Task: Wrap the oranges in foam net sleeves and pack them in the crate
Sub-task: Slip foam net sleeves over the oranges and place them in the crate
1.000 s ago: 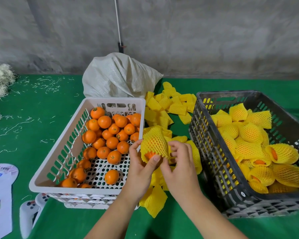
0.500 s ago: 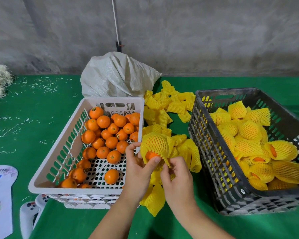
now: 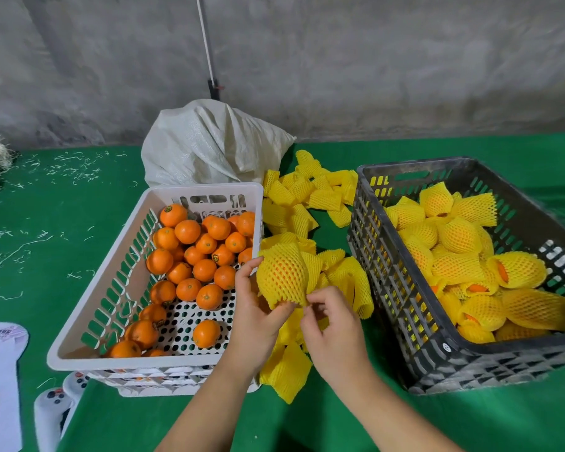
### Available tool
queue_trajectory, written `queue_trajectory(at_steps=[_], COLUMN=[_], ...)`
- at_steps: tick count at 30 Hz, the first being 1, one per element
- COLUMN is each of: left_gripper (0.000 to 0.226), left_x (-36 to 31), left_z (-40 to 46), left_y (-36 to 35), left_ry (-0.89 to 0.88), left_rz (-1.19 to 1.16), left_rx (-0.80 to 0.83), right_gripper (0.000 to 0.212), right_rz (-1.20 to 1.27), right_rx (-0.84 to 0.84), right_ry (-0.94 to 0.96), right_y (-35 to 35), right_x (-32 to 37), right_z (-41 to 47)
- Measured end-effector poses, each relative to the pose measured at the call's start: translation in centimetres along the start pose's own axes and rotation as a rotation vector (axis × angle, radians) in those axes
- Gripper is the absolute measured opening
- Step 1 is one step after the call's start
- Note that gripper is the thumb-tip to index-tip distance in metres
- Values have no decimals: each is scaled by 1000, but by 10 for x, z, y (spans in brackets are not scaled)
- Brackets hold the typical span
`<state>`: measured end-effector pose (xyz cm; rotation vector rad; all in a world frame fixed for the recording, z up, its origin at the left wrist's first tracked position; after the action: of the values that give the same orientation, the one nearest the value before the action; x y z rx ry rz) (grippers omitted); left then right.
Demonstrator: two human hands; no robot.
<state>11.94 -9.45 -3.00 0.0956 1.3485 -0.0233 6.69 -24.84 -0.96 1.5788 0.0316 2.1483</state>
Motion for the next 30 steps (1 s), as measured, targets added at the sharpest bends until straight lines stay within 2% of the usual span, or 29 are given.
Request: queue_trajectory(at_steps=[2,3,5,6,9,12,15,17,20,23,25,28,30], left_gripper=[90,93,97,97,104,111,111,92,61,43,41,46,46], left_x=[-2,-1,-1,-2,0,0,-10,-18,-12,12,17,21,25], left_z=[-2,-4,-10,-15,-22,-27,-23,-14,0,8,11,9,9], left_y=[-4,-8,-19,-24,-32,-37,-37,-24,8,25,15,0,0], left_ry=[-32,-47,-111,-147,-169,-236,-266,-280,-221,-12,-37,-79,-55], left_rz=[71,116,235,299,413,459,515,583,721,775,877,1062,1088], left_rx=[25,53,123,151,198,229,206,157,74,27,75,183,187], right_gripper=[10,28,80,89,83,98,95,93,93,93,94,97,96], right_rz=[320,408,438,436,415,456,580,651,666,403,236,103,-74], right_rx=[-77,-60,139,203,213,257,305,173,-217,-512,-597,-496,-344], right_ry=[-358,-483,-578,-580,-635,-749,-693,-646,-583,-570,-699,-820,-715], right_y=[5,3,-10,-13,-7,1,19,50,122,182,199,191,180], right_x=[-10,-15,-14,-12,-18,-29,-27,-28,-34,-50,-69,-83,-80], right_z=[-5,-7,-12,-15,-19,-28,-18,4,35,42,37,43,51])
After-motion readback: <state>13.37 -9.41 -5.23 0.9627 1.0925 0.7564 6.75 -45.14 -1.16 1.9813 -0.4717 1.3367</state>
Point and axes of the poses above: each hand's wrist, its own z-axis towards the middle knuckle, its own y-axis out of the back of the hand, x = y × z, the point moved 7 cm from there along z, towards the middle knuckle, and after that the axes turned 3 degrees about z, right-handed, at the moved point
